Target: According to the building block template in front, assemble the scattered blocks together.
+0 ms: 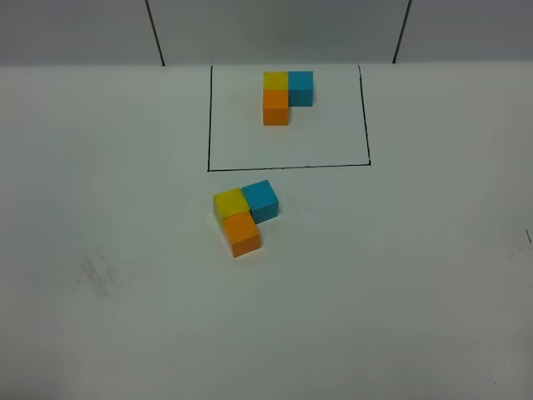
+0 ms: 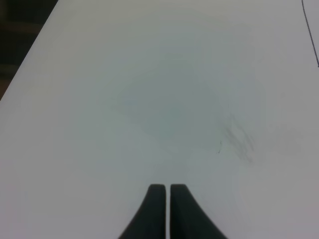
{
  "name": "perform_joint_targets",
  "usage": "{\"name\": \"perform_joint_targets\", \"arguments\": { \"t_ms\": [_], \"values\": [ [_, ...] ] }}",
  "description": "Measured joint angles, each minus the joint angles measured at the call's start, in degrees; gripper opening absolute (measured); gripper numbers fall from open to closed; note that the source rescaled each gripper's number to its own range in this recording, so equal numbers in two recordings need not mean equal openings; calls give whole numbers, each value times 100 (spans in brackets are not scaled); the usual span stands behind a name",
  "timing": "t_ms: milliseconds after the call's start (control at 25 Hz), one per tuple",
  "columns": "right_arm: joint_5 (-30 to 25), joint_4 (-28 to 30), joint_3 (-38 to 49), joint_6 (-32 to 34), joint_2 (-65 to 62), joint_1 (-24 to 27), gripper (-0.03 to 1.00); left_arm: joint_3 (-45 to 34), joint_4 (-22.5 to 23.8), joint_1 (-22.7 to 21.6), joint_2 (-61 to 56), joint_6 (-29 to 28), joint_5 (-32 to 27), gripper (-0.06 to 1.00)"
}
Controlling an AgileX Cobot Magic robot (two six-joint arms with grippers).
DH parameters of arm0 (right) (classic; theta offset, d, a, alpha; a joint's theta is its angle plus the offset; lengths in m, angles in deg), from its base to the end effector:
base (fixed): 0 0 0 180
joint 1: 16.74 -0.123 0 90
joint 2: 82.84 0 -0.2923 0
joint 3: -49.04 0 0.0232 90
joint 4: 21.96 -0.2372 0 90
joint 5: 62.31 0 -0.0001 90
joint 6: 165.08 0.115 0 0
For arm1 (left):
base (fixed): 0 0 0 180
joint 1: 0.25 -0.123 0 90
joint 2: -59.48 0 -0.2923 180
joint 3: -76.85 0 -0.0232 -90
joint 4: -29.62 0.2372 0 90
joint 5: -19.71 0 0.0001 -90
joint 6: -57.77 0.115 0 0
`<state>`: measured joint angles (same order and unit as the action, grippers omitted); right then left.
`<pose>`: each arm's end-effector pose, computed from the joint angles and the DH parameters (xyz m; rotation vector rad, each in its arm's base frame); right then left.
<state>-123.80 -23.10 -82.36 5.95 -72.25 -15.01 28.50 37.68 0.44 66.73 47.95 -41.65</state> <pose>0.0034 0.0019 0.2594 -0.1335 2.1031 -0.0879 -0.0053 0.0142 0.2616 -0.1703 2.0266 0.0529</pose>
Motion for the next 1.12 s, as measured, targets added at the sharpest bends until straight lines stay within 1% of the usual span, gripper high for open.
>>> {"name": "perform_joint_targets", "arguments": {
  "t_ms": [200,1120],
  "values": [
    [0,77,0,0,-319,0,0,0,0,0,0,0,0,0],
    [0,113,0,0,-343,0,0,0,0,0,0,-13,0,0]
  ]
}}
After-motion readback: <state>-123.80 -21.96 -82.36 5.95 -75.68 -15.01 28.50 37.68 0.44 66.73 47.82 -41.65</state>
